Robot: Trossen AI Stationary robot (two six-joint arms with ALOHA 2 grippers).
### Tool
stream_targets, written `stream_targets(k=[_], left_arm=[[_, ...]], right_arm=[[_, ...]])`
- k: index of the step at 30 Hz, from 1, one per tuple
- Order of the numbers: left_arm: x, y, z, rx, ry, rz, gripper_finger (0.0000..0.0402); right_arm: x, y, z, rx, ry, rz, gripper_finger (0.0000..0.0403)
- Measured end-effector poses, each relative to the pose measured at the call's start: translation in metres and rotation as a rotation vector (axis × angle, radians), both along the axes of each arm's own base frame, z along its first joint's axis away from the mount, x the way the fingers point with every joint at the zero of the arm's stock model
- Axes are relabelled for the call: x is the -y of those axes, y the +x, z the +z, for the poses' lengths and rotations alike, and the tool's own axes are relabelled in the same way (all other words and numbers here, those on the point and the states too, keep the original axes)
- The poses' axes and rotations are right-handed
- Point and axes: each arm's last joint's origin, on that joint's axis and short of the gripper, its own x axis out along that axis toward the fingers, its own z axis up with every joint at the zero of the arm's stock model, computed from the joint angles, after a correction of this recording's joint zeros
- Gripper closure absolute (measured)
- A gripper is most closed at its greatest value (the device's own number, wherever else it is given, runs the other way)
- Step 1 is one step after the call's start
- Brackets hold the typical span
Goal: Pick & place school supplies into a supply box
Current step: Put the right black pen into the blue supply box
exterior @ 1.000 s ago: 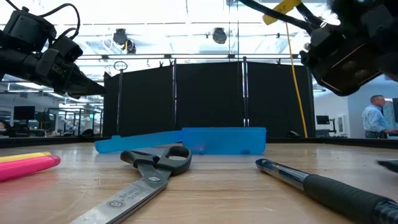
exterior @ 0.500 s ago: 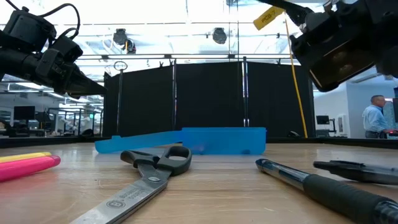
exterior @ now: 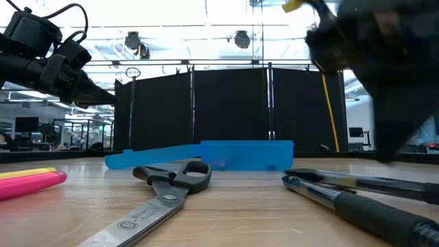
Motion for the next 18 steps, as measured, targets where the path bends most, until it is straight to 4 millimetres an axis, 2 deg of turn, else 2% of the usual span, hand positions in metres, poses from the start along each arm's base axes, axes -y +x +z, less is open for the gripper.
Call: stream_targets(k=[8, 11, 13, 18], left_arm=[[0.0, 0.0, 0.0, 0.0, -0.002, 0.0, 0.036], [0.0, 0.0, 0.0, -0.001, -0.003, 0.0, 0.036], [0.0, 0.0, 0.0, -0.002, -0.003, 0.0, 0.036], [0.0, 0.0, 0.0, -0.005, -0.001, 0.009, 0.036]], right_arm=[[0.001, 0.004, 0.006, 0.027, 0.036, -0.011, 0.0399], [-0.007, 0.007, 0.015, 0.052, 0.048, -0.026, 0.04], [-0.017, 0.014, 0.029, 0.096, 0.062, -0.016, 0.0401], [-0.044, 0.033, 0.083, 0.136, 0.014, 0.016, 0.0401]])
